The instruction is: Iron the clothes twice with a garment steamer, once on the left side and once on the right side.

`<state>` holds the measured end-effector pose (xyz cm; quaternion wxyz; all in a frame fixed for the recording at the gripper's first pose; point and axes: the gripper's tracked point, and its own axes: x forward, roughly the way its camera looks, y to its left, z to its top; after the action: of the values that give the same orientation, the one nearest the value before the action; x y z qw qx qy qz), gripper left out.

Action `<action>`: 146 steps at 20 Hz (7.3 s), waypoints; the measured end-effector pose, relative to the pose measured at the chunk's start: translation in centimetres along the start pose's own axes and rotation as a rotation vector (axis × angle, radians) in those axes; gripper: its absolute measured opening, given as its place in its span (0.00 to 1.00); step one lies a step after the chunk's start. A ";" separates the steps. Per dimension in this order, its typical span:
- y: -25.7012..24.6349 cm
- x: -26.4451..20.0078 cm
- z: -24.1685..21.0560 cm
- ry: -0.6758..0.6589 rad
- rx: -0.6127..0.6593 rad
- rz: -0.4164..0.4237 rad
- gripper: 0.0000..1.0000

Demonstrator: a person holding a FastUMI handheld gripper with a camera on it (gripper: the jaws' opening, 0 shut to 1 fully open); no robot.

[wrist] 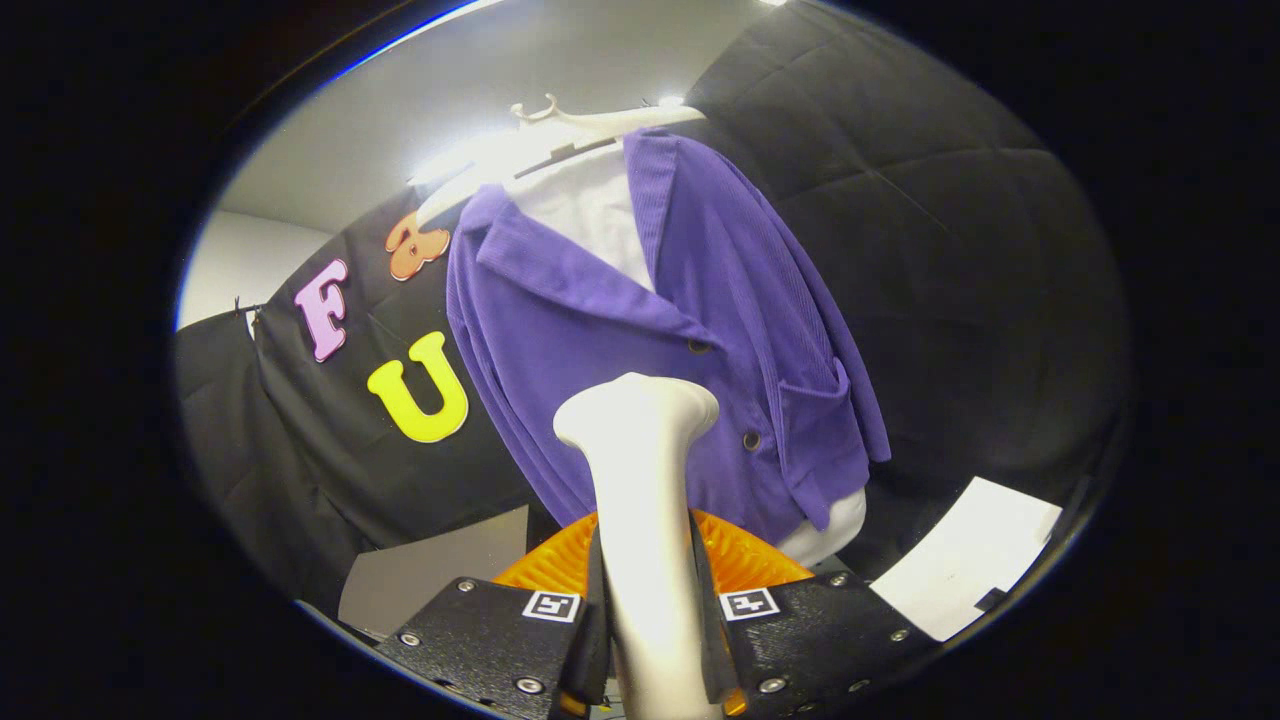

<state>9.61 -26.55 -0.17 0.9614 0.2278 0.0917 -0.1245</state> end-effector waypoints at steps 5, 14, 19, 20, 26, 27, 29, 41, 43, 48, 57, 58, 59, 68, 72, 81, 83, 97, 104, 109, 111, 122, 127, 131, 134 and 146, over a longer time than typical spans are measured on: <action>0.3 0.7 7.3 -0.133 0.023 0.039 0.36; -3.0 2.8 16.3 -0.293 0.159 0.045 0.36; -5.1 5.3 15.3 -0.251 0.167 0.030 0.36; -5.5 5.7 14.8 -0.234 0.153 0.033 0.36; -8.8 6.7 11.2 -0.181 0.014 0.025 0.36; -9.3 6.8 10.5 -0.172 0.006 0.020 0.36; -10.7 6.8 9.5 -0.150 -0.011 0.007 0.36; -15.9 6.9 2.1 0.012 -0.070 -0.086 0.36; -16.4 6.9 1.3 0.025 -0.074 -0.093 0.36; -18.5 6.8 -1.4 0.065 -0.058 -0.113 0.36; -20.6 6.5 -8.8 0.178 -0.069 -0.138 0.36; -20.4 6.6 -9.7 0.195 -0.076 -0.138 0.36; -20.3 6.7 -10.5 0.212 -0.084 -0.136 0.36; -18.8 4.1 -16.2 0.301 -0.105 -0.109 0.36; -16.1 1.6 -17.9 0.315 -0.085 -0.049 0.36; -4.1 -5.6 -16.5 0.237 -0.126 0.198 0.36; -0.7 -7.1 -16.1 0.234 -0.164 0.258 0.36; 23.6 -8.4 -14.4 0.107 -0.364 0.400 0.36; 33.6 -2.4 -12.4 0.026 -0.361 0.307 0.38; 38.2 3.4 -12.3 0.070 -0.290 0.217 0.38; 39.4 6.5 -13.2 0.125 -0.286 0.188 0.38; 37.7 19.9 -24.9 0.585 -0.563 0.019 0.38; 36.8 20.0 -26.9 0.661 -0.606 -0.012 0.38; 36.6 20.3 -27.0 0.661 -0.587 -0.024 0.43; 36.5 20.7 -27.2 0.633 -0.503 -0.039 0.52; 38.3 17.1 -22.5 0.498 -0.236 0.088 0.97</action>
<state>33.97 13.63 -8.04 0.9336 0.1418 0.3288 -0.0111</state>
